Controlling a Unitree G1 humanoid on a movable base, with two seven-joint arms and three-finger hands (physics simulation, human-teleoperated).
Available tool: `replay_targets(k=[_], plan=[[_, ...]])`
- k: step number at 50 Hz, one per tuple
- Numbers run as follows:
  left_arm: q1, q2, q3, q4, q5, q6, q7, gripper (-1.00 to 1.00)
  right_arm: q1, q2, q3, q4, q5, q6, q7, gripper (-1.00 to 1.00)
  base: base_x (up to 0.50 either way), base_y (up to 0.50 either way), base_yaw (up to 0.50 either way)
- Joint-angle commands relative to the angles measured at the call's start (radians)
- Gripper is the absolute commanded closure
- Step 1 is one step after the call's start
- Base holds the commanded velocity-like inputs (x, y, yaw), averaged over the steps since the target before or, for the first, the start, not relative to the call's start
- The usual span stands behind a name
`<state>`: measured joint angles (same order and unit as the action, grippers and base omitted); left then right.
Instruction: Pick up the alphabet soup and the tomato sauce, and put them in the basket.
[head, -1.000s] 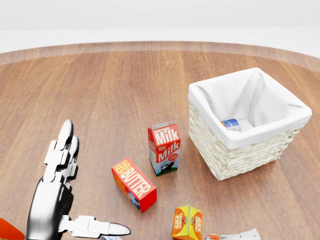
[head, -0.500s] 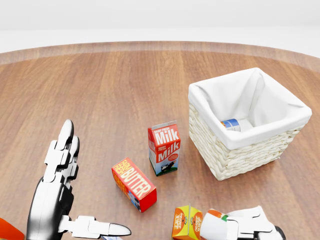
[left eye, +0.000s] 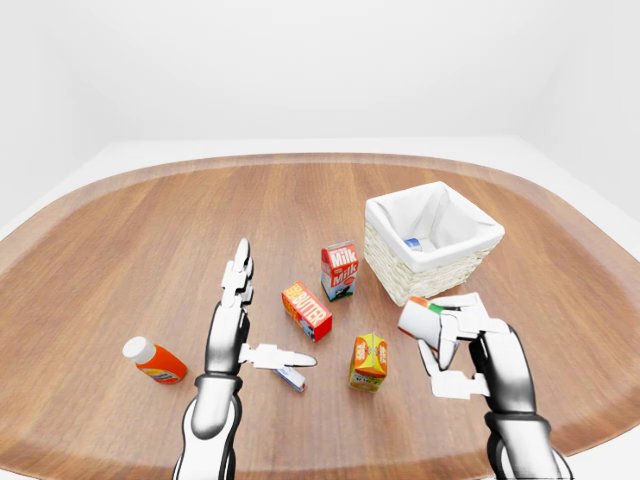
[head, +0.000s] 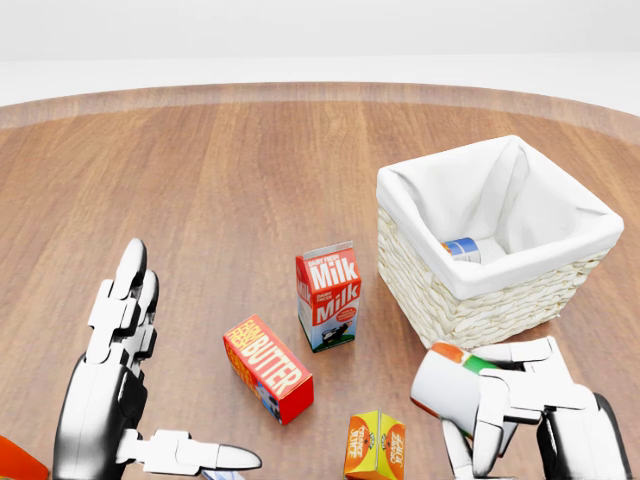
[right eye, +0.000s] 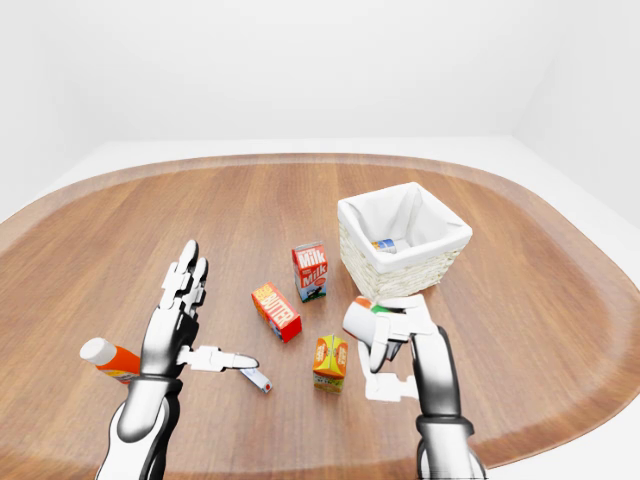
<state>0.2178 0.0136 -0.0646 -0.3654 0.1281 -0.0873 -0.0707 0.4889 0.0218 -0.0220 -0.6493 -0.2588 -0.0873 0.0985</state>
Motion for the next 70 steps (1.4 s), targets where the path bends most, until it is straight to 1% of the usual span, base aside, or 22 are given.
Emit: replay_targets(k=[1,7,9,11,13,19,25,36,40,46,51,53,58,64,70], plan=[[-0.011,0.000,0.007,0.013,-0.009,0.000,-0.001,-1.00,-0.111,0.011,-0.027,-0.024,0.001,0.000,-0.005,1.00,0.00,0.00,0.00],[-0.008,-0.001,0.005,0.009,-0.008,0.000,-0.003,-1.00,-0.172,0.009,-0.028,-0.042,-0.014,0.000,-0.015,1.00,0.00,0.00,0.00],[-0.008,0.000,0.005,0.010,-0.007,0.000,-0.003,-1.00,-0.191,0.005,-0.028,-0.028,-0.035,0.000,-0.026,1.00,0.00,0.00,0.00],[-0.007,0.000,0.004,0.012,-0.006,0.000,-0.003,-1.00,-0.227,0.004,-0.044,0.001,-0.089,0.000,-0.056,1.00,0.00,0.00,0.00],[-0.006,0.000,0.003,0.013,-0.005,0.000,-0.004,-1.00,-0.241,-0.003,-0.035,0.047,-0.105,0.000,-0.073,1.00,0.00,0.00,0.00],[-0.002,0.000,0.000,0.003,-0.003,0.000,-0.005,-1.00,-0.317,-0.016,-0.030,0.042,-0.109,0.000,-0.079,1.00,0.00,0.00,0.00],[-0.001,0.001,-0.002,0.005,-0.002,0.000,-0.006,-1.00,-0.361,-0.029,-0.028,0.092,-0.121,0.000,-0.101,1.00,0.00,0.00,0.00],[-0.001,0.001,-0.003,0.005,-0.003,0.000,-0.006,-1.00,-0.440,-0.036,-0.011,0.072,-0.136,0.000,-0.096,1.00,0.00,0.00,0.00],[0.000,0.002,-0.003,0.007,-0.003,0.000,-0.007,-1.00,-0.501,-0.047,-0.013,0.106,-0.141,0.000,-0.104,1.00,0.00,0.00,0.00],[-0.002,0.001,-0.002,0.010,-0.004,0.000,-0.007,-1.00,-0.541,-0.060,-0.023,0.183,-0.148,0.000,-0.135,1.00,0.00,0.00,0.00],[-0.004,0.001,0.000,0.017,-0.006,0.000,-0.007,-1.00,-0.601,-0.074,-0.033,0.247,-0.147,0.000,-0.150,1.00,0.00,0.00,0.00],[-0.005,0.000,0.000,0.011,-0.007,0.000,-0.007,-1.00,-0.647,-0.082,-0.039,0.295,-0.142,0.000,-0.157,1.00,0.00,0.00,0.00],[-0.010,0.000,0.003,0.012,-0.011,0.000,-0.007,-1.00,-0.698,-0.092,-0.037,0.364,-0.142,0.000,-0.178,1.00,0.00,0.00,0.00],[-0.011,0.000,0.005,0.010,-0.015,0.000,-0.009,-1.00,-0.770,-0.114,-0.044,0.502,-0.166,0.000,-0.222,1.00,0.00,0.00,0.00],[-0.011,0.000,0.007,0.010,-0.017,0.000,-0.010,-1.00,-0.839,-0.131,-0.046,0.590,-0.184,0.000,-0.245,1.00,0.00,0.00,0.00]])
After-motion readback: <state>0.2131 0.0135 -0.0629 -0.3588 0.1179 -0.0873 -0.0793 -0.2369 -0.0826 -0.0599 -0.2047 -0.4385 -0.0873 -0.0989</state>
